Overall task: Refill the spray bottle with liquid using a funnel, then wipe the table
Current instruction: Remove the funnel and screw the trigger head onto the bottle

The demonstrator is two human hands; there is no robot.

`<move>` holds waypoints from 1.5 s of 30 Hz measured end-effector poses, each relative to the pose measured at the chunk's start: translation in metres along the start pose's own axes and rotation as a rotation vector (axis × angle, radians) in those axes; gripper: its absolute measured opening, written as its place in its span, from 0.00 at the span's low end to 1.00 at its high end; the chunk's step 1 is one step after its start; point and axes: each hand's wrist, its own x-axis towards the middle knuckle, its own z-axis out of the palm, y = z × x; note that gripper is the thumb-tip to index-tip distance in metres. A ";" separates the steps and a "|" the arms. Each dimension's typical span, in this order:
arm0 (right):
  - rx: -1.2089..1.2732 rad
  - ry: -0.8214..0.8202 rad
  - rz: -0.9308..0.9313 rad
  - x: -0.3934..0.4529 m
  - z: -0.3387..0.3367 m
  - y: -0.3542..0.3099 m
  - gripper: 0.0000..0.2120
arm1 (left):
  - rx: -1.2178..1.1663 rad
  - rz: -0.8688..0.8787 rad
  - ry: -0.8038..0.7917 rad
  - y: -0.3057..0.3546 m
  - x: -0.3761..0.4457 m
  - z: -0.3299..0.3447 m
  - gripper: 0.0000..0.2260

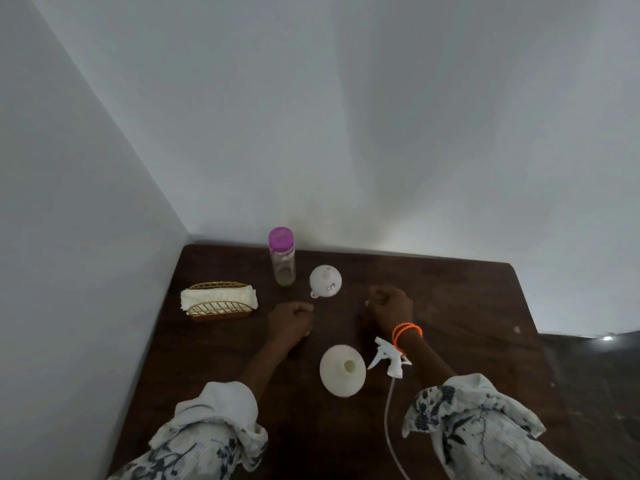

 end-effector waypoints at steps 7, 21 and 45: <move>-0.252 -0.108 0.043 -0.039 -0.036 0.038 0.07 | 0.066 0.042 -0.503 -0.020 -0.058 -0.007 0.35; -0.328 -0.068 0.216 -0.074 -0.002 0.070 0.26 | 0.456 0.444 -0.220 -0.058 -0.097 0.043 0.56; 1.068 -0.150 0.379 -0.062 -0.171 -0.062 0.03 | 0.549 0.660 -0.028 -0.015 -0.151 -0.007 0.43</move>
